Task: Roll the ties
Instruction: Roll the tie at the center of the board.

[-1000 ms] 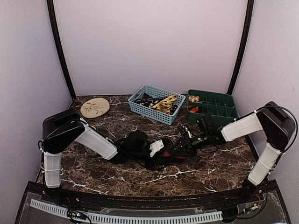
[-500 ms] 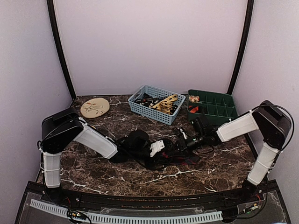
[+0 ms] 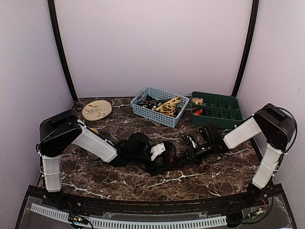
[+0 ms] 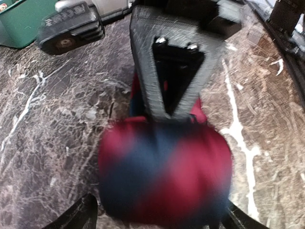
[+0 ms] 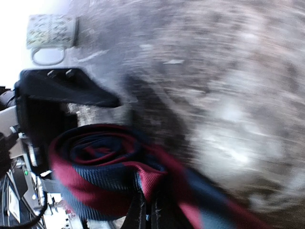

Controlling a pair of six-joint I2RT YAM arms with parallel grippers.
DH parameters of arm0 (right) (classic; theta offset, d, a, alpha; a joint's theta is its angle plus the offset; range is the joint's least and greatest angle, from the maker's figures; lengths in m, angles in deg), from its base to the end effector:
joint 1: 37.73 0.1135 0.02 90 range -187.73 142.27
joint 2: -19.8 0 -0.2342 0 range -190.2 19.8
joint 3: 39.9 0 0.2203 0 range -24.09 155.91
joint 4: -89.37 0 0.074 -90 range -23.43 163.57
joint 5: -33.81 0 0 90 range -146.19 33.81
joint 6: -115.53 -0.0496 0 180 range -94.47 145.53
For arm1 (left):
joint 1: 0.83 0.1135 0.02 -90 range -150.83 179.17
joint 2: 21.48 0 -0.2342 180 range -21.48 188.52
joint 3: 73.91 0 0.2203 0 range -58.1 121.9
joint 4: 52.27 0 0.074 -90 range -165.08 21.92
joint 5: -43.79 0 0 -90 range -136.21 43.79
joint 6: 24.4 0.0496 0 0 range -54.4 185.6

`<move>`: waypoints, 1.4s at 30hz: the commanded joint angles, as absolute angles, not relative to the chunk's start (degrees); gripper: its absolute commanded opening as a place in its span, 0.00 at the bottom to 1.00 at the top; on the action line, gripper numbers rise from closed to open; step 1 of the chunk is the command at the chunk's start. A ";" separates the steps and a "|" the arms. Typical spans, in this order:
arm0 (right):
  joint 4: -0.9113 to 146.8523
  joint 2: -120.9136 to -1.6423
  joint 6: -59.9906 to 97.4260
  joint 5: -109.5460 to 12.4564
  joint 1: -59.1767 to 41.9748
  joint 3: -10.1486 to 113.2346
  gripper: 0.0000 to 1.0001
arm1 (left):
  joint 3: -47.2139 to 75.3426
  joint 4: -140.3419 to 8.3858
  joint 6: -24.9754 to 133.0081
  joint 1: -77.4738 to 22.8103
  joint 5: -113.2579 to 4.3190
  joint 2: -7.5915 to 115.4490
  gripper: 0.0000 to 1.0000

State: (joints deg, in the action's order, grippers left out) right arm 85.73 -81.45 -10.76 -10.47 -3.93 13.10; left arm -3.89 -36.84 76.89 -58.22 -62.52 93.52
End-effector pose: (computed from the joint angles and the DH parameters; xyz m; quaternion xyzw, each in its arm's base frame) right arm 0.2124 0.1850 0.0934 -0.1079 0.8735 0.4734 0.0354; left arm 0.1934 -0.3281 0.1101 0.5414 0.6660 -0.3079 0.4105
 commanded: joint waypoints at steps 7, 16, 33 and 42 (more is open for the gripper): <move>82.34 -86.69 -5.58 -18.25 -4.94 7.96 0.00 | -7.91 -18.48 66.07 -58.14 -68.84 96.32 0.85; 82.73 -86.74 -5.48 -17.85 -4.99 8.23 0.00 | -2.27 -13.34 63.63 -58.22 -69.82 102.97 0.70; 72.68 -69.41 -8.57 -10.66 -5.70 14.31 0.16 | -4.38 -31.11 73.18 -59.48 -66.72 99.76 0.21; 72.71 -70.41 -6.65 -13.05 -5.65 9.79 0.08 | -4.24 -30.20 72.17 -58.88 -67.97 100.34 0.18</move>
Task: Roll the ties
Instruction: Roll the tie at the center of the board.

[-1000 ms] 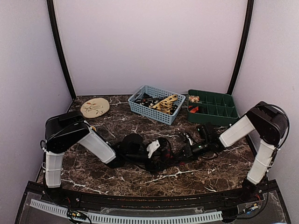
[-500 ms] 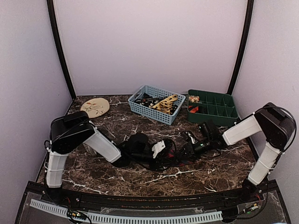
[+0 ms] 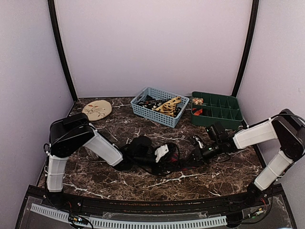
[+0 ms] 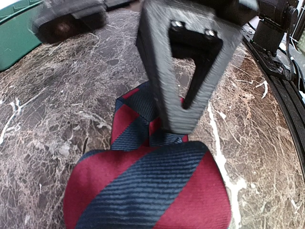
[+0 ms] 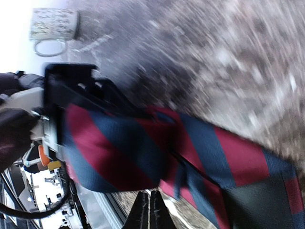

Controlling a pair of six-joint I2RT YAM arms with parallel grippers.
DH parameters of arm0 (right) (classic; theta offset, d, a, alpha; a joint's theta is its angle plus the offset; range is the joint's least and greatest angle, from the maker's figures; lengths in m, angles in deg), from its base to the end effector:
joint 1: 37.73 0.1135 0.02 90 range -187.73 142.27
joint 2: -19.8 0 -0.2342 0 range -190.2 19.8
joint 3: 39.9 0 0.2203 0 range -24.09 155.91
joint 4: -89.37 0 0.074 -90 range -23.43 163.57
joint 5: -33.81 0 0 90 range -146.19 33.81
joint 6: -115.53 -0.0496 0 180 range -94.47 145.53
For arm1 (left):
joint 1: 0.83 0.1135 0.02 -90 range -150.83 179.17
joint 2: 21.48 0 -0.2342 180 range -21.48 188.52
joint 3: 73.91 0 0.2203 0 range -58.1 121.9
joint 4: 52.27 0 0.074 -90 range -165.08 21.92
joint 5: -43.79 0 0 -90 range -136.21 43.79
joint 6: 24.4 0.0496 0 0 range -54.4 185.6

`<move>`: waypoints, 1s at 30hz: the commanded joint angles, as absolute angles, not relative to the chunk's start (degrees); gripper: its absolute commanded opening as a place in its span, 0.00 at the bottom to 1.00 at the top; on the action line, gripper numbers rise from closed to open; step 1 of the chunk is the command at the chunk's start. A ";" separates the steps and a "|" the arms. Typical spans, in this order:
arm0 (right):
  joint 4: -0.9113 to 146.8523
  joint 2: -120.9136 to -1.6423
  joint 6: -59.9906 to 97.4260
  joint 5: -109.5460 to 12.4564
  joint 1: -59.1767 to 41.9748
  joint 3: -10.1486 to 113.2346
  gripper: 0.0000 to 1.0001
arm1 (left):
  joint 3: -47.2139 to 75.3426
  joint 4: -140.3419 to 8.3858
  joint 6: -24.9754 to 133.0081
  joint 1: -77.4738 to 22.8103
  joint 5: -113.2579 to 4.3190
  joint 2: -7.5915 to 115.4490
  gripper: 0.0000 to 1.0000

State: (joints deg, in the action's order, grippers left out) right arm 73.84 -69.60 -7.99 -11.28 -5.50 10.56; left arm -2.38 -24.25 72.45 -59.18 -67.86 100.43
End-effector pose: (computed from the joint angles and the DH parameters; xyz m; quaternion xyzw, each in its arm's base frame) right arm 0.1948 0.1642 0.1204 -0.1066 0.8814 0.4586 0.0394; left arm 0.1919 -0.3462 0.0969 0.5277 0.6311 -0.3780 0.4246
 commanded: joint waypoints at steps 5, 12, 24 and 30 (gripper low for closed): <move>71.36 -71.16 -5.79 -15.43 -5.65 10.33 0.20 | -4.09 -30.30 72.28 -58.84 -68.26 100.31 0.18; 70.98 -71.16 -5.25 -15.72 -5.50 11.18 0.24 | -4.19 -30.29 72.36 -58.75 -68.27 100.34 0.18; 72.54 -74.83 -5.69 -14.38 -4.16 13.26 0.15 | -4.26 -30.23 72.62 -58.31 -68.61 100.34 0.18; 69.54 -75.12 -3.72 -13.57 -3.27 16.17 0.13 | -4.36 -30.20 72.65 -58.20 -68.92 100.29 0.18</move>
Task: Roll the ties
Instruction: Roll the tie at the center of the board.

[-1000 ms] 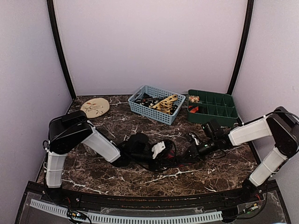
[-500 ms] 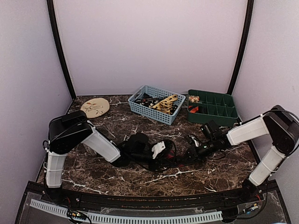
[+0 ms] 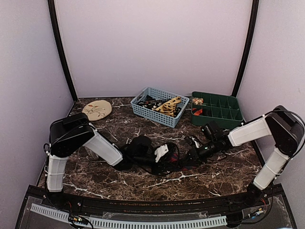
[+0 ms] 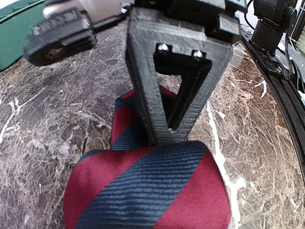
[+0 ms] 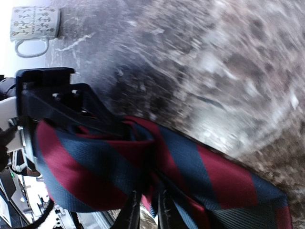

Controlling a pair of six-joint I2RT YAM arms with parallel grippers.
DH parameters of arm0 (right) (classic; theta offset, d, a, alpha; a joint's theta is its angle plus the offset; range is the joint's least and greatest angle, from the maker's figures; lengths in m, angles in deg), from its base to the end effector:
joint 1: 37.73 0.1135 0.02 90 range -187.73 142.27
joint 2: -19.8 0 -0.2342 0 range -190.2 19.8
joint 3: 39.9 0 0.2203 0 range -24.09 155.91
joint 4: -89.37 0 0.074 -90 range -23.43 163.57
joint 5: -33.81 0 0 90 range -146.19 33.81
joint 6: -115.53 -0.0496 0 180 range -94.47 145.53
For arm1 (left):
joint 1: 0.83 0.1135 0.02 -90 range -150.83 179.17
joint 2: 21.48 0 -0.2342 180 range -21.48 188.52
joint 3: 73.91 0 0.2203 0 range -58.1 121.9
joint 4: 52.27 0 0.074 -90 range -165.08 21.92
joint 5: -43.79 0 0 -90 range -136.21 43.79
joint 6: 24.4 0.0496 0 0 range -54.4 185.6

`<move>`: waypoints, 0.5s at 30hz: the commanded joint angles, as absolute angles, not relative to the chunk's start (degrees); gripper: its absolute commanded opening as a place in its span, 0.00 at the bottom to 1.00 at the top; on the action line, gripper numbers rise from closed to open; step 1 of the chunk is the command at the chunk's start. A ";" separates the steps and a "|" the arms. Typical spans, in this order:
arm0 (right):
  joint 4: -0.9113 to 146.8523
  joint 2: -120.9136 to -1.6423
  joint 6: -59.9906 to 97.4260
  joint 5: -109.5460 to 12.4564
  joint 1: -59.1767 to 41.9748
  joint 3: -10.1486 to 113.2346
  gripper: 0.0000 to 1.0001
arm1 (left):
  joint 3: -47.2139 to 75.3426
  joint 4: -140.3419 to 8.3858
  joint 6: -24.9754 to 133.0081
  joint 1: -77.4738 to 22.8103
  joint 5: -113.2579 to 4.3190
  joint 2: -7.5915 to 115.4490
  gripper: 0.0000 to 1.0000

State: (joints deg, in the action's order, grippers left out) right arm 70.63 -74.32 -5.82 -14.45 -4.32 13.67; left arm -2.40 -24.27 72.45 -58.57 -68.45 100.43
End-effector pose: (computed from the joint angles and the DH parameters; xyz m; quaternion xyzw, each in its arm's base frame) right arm 0.1996 0.1712 0.1084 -0.1105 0.8992 0.4226 0.0250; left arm 0.1950 -0.3441 0.0969 0.5263 0.6319 -0.3792 0.4240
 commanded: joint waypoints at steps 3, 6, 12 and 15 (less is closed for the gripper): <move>68.52 -75.69 -2.65 -13.43 -3.18 16.69 0.03 | -4.36 -30.22 72.71 -58.09 -69.12 100.26 0.18; 66.69 -75.99 -1.37 -13.79 -3.19 17.31 0.00 | -4.58 -30.04 72.56 -57.92 -69.29 100.25 0.18; 65.90 -75.75 -1.53 -15.16 -3.24 15.75 0.15 | -4.71 -29.81 72.45 -57.79 -69.43 100.25 0.18; 68.37 -76.49 -2.94 -13.87 -3.10 14.26 0.17 | -4.67 -29.82 72.52 -57.79 -69.46 100.25 0.18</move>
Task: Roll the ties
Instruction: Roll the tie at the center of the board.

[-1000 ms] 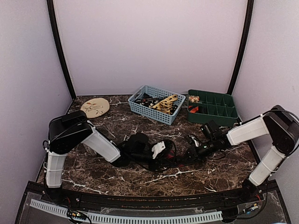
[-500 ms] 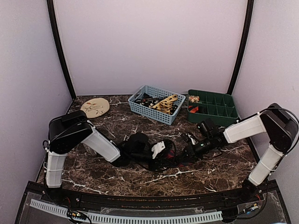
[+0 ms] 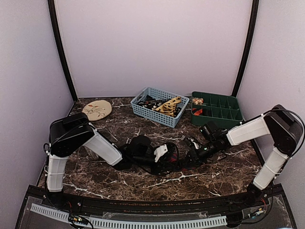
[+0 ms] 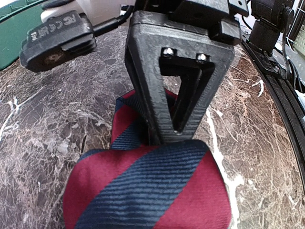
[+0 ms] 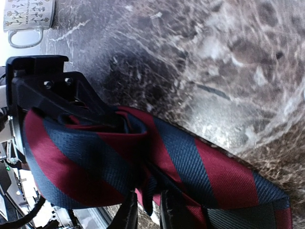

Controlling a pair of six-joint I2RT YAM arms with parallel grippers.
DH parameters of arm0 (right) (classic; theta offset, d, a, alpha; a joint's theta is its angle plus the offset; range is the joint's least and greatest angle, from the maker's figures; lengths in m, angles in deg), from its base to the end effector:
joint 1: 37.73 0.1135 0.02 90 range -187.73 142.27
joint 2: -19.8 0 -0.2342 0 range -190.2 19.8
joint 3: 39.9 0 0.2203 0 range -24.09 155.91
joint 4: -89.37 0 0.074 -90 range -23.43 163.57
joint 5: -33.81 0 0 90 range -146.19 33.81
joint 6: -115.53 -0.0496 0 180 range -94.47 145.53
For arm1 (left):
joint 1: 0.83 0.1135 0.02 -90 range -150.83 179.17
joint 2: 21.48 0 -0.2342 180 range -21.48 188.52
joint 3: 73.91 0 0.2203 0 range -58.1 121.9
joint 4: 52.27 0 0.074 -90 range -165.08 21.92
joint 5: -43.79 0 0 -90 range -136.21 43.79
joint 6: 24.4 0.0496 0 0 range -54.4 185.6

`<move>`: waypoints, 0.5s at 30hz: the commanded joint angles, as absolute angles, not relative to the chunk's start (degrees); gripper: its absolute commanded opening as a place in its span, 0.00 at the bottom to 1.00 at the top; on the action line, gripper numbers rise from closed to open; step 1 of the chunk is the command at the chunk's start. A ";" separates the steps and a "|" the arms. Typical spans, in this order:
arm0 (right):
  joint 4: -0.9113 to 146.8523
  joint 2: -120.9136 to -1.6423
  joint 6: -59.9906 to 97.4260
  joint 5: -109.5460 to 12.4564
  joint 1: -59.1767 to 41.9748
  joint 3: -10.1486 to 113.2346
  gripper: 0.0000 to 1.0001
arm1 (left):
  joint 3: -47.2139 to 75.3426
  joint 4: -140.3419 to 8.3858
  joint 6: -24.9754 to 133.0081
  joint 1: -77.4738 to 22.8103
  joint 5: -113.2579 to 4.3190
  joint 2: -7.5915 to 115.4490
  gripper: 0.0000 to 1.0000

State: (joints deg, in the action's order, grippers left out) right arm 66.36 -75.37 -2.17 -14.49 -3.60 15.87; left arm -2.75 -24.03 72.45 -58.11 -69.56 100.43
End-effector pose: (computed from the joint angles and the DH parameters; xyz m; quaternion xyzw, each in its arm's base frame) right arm 0.1990 0.1747 0.1085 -0.1356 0.9014 0.4110 0.0136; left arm 0.1962 -0.3418 0.0959 0.5276 0.6304 -0.3840 0.4205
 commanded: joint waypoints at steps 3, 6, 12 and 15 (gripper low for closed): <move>69.82 -76.17 -3.79 -13.05 -2.70 14.28 0.18 | -4.57 -30.04 72.54 -57.79 -69.46 100.25 0.18; 69.52 -75.91 -3.62 -12.67 -2.32 15.47 0.14 | -4.65 -30.12 72.54 -57.79 -69.54 100.25 0.18; 66.29 -75.45 -1.57 -15.91 -2.53 17.66 0.00 | -5.42 -28.85 72.34 -57.49 -70.69 100.10 0.17; 65.87 -74.60 -1.35 -18.11 -3.63 18.33 0.00 | -7.26 -25.39 71.92 -56.48 -74.11 100.08 0.17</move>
